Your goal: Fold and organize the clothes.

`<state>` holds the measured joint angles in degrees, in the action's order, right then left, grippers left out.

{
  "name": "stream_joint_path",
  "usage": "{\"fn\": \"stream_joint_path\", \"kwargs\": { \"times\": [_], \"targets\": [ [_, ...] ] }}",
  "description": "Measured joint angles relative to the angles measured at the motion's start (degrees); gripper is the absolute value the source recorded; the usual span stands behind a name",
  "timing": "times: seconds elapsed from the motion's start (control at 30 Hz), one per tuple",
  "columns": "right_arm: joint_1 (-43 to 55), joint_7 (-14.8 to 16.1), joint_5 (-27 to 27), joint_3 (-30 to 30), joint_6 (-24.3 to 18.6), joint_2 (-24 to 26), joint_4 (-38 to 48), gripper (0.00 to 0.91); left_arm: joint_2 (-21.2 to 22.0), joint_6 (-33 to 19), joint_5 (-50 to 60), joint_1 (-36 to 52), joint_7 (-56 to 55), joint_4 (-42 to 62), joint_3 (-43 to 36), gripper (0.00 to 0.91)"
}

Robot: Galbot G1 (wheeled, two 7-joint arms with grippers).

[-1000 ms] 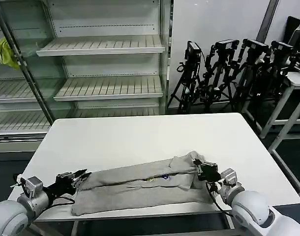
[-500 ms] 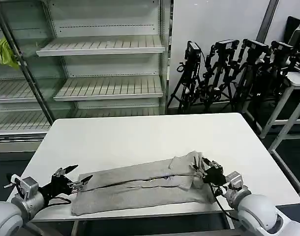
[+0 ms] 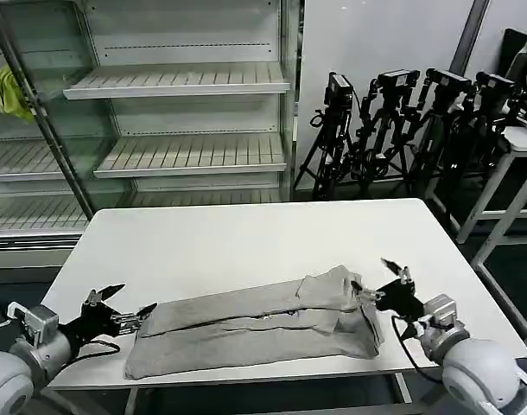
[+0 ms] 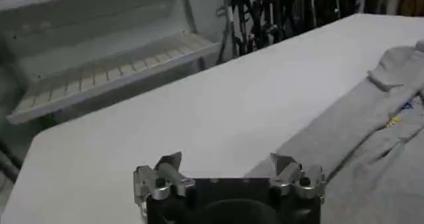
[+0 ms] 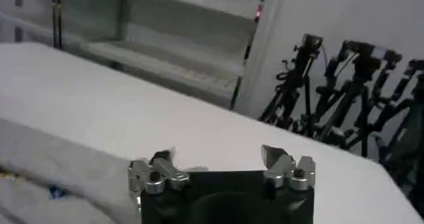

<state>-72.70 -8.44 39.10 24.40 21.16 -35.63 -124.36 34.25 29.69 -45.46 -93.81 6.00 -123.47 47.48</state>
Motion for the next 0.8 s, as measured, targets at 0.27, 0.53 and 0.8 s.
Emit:
{"fn": "stream_joint_path", "kwargs": {
  "times": [0.27, 0.53, 0.8],
  "targets": [
    [-0.65, -0.21, 0.82, 3.81, 0.04, -1.01, -3.99, 0.907, 2.49, 1.77, -3.3, -1.7, -3.14, 0.32, -0.93, 0.907],
    [-0.49, -0.61, 0.67, 4.14, 0.01, -2.67, -6.04, 0.907, 4.9, 2.56, -3.73, -1.46, -4.12, 1.71, -2.55, 0.907],
    [-1.59, -0.83, 0.23, 4.24, -0.02, -3.93, -8.38, 0.907, 7.16, 2.92, -2.27, -0.41, -4.2, 3.06, -5.04, 0.685]
  ]
}}
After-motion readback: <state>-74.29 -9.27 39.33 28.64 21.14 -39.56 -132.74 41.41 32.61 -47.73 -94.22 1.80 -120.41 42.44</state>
